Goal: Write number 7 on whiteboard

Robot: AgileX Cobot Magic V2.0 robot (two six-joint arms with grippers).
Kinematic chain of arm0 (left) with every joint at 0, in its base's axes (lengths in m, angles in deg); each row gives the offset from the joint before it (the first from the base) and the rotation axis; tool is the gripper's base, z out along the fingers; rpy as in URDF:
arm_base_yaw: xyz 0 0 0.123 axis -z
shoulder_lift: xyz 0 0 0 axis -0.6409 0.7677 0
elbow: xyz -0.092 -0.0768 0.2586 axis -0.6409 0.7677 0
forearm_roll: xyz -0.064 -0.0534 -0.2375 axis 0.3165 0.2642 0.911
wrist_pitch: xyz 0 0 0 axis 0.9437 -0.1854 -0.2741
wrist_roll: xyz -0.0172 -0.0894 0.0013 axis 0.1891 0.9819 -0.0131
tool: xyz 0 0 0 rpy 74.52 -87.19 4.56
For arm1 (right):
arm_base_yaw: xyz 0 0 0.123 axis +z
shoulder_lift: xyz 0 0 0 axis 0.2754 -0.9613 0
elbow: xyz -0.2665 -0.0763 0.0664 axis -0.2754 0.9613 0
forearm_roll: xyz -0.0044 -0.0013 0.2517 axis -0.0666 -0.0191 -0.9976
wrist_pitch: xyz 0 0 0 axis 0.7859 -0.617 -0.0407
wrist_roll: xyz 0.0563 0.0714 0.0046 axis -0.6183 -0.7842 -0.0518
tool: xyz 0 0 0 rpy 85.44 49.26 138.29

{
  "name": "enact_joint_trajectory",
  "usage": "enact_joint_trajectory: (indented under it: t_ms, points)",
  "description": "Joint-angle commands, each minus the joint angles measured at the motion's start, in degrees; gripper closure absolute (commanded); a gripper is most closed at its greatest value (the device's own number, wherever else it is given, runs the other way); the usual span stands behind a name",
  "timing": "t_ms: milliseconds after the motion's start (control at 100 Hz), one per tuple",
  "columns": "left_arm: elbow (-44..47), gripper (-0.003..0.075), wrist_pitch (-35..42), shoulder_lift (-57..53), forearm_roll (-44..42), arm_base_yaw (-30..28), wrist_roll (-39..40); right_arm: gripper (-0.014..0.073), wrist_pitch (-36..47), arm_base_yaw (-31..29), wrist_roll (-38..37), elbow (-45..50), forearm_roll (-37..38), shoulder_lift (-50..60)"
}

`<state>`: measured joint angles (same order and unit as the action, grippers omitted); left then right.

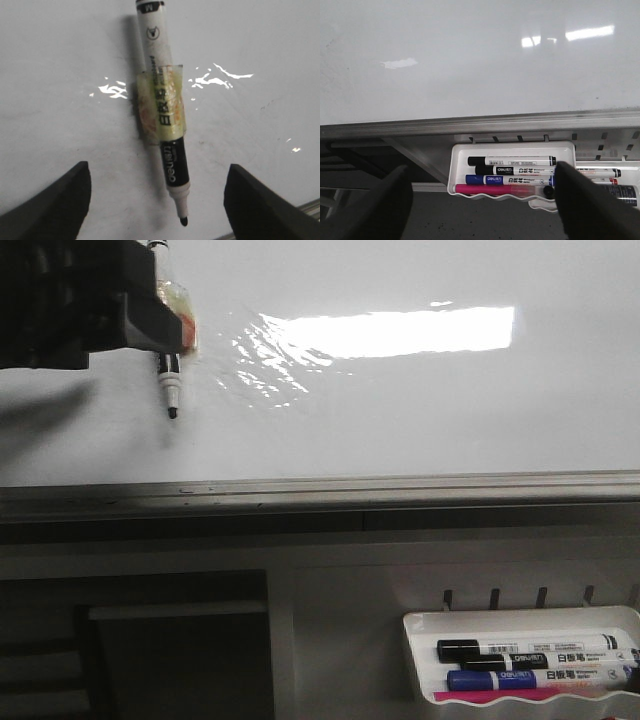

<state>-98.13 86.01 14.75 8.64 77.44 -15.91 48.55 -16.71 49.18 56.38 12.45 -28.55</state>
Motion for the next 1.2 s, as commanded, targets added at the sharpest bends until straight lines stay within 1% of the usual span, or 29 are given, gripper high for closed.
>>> enact_joint_trajectory:
  t_ms: [0,200,270,510,580,680,830,920,990,1110,1190]
  points:
    - [-3.5,0.0210,4.0,0.9,-0.3,0.4,-0.1,0.0073,3.9,-0.2,0.8,-2.2,-1.1,-0.5]
    - [-5.8,0.0211,4.2,5.0,-0.3,0.4,-0.1,0.0073,3.9,-0.2,0.8,-2.2,-1.0,-0.5]
    - [-5.8,0.0249,4.5,6.0,-0.3,0.3,-0.1,0.0073,3.9,-0.2,0.8,-2.2,-1.0,-0.5]
    - [-5.8,0.0493,5.1,7.0,-1.0,0.3,-0.1,0.0073,3.9,-0.2,0.8,-2.2,-1.0,-0.5]
    - [-5.8,0.0581,5.0,7.0,-1.0,0.3,-0.1,0.0073,3.9,-0.2,0.8,-2.2,-1.0,-0.5]
    - [-5.8,0.0742,4.5,6.5,-1.9,0.3,-0.1,0.0073,3.9,-0.2,0.8,-2.2,-1.0,-0.5]
    - [-5.8,0.0741,2.3,3.6,-6.8,0.3,-0.2,0.0073,3.7,-0.2,0.8,-2.2,-1.1,-0.5]
    - [-5.8,0.0741,-0.7,0.7,-11.6,0.3,-0.2,0.0073,2.6,0.3,1.9,-2.5,-3.0,-0.7]
    - [-5.8,0.0741,-5.0,-2.2,-15.4,0.3,-0.3,0.0073,-0.3,1.0,6.5,-3.5,-7.7,-1.9]
    - [-5.8,0.0741,-12.4,-6.4,-20.1,0.4,-0.4,0.0073,-6.7,1.6,16.7,-6.2,-18.6,-5.7]
    - [-5.8,0.0741,-17.7,-8.4,-23.3,1.1,-0.7,0.0073,-10.3,1.6,21.6,-8.5,-25.0,-8.7]
